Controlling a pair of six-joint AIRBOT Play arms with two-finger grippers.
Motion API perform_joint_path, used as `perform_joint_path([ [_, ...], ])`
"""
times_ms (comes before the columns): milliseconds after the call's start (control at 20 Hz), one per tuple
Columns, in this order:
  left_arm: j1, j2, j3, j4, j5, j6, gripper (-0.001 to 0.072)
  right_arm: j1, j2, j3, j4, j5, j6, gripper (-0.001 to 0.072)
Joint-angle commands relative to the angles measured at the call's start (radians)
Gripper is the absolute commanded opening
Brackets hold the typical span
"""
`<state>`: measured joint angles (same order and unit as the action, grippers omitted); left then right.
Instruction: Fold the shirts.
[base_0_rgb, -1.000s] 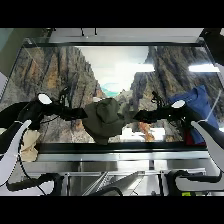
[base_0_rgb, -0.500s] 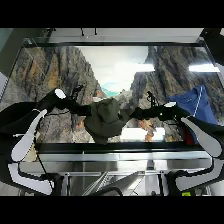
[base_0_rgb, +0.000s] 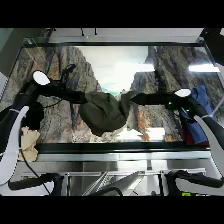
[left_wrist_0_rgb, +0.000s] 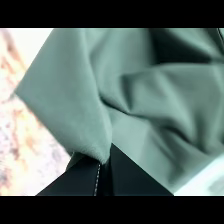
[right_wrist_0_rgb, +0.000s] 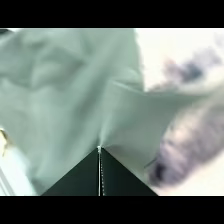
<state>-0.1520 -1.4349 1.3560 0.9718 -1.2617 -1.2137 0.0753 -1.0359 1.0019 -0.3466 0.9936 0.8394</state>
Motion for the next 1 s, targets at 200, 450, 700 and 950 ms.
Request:
perform_joint_path([
  [200, -0.026, 0.333, 0.005, -0.006, -0.086, -0.030, 0.0015, 0.001, 0.401, 0.027, -0.133, 0.005, 0.023, 0.0015],
  [450, -0.032, 0.602, 0.143, 0.005, -0.100, -0.063, 0.0014, 0.001, 0.623, 0.126, -0.137, -0.038, 0.001, 0.0016],
  [700, -0.032, 0.752, 0.340, 0.108, -0.074, -0.116, 0.0014, 0.001, 0.705, 0.288, -0.183, -0.066, -0.050, 0.0015],
  [950, -0.032, 0.701, 0.248, 0.141, -0.102, -0.123, 0.0015, 0.001, 0.572, 0.286, -0.271, 0.072, 0.019, 0.0016],
])
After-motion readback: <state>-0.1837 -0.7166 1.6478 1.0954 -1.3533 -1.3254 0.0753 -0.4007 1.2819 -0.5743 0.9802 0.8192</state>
